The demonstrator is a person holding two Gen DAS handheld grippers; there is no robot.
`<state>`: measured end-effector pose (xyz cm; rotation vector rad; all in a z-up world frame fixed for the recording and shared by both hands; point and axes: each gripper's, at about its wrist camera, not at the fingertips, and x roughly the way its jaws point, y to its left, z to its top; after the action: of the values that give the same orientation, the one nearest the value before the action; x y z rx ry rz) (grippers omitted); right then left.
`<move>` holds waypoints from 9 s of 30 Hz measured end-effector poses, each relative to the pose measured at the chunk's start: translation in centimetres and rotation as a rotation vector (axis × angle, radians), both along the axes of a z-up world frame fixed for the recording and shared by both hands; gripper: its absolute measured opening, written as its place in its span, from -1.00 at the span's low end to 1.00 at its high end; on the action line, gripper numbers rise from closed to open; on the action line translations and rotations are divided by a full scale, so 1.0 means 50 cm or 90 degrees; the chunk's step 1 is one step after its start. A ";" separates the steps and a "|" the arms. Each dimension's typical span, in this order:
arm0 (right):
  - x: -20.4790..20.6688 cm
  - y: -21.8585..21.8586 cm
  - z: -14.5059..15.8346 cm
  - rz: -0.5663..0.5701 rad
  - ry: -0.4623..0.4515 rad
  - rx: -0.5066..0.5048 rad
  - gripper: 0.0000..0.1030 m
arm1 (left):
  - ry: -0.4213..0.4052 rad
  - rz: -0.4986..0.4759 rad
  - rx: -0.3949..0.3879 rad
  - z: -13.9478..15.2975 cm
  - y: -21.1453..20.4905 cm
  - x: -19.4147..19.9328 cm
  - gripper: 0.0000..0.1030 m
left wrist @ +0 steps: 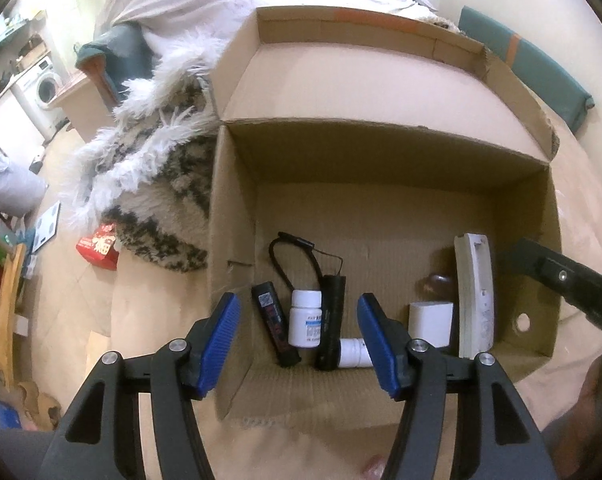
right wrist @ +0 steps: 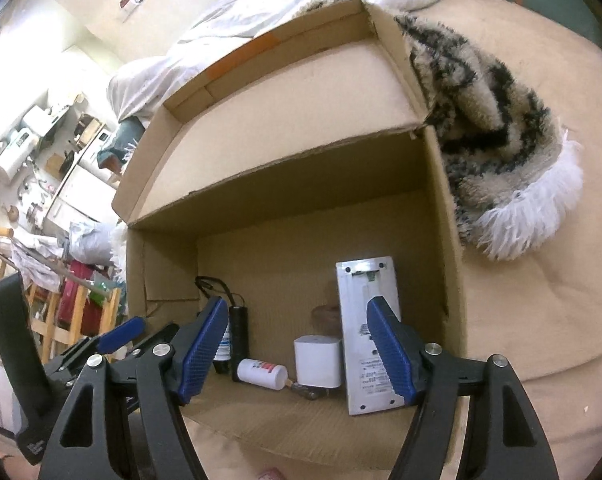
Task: Organize rigid objects
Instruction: 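Withdraw both grippers from the box toward the remaining items, then grasp the AA battery with left gripper while right gripper grasps white earbud case, then carry both items into the box and open both grippers to release them, then withdraw both grippers from the box toward the pink perfume bottle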
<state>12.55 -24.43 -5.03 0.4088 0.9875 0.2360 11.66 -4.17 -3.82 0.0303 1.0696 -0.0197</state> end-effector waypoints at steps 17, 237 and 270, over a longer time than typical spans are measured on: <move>-0.092 -0.023 0.029 -0.011 0.001 0.033 0.47 | -0.004 0.065 -0.029 0.035 0.089 -0.095 0.12; 0.018 0.030 0.002 0.017 0.000 -0.044 0.78 | -0.039 -0.009 0.002 0.035 -0.003 0.027 0.07; -0.202 0.065 -0.047 0.025 0.087 -0.079 0.78 | 0.030 0.049 0.009 -0.030 0.092 -0.137 0.07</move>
<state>2.45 -21.17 -7.37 0.2947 1.1381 0.1819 4.82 0.42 -5.33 0.0008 1.1173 0.0564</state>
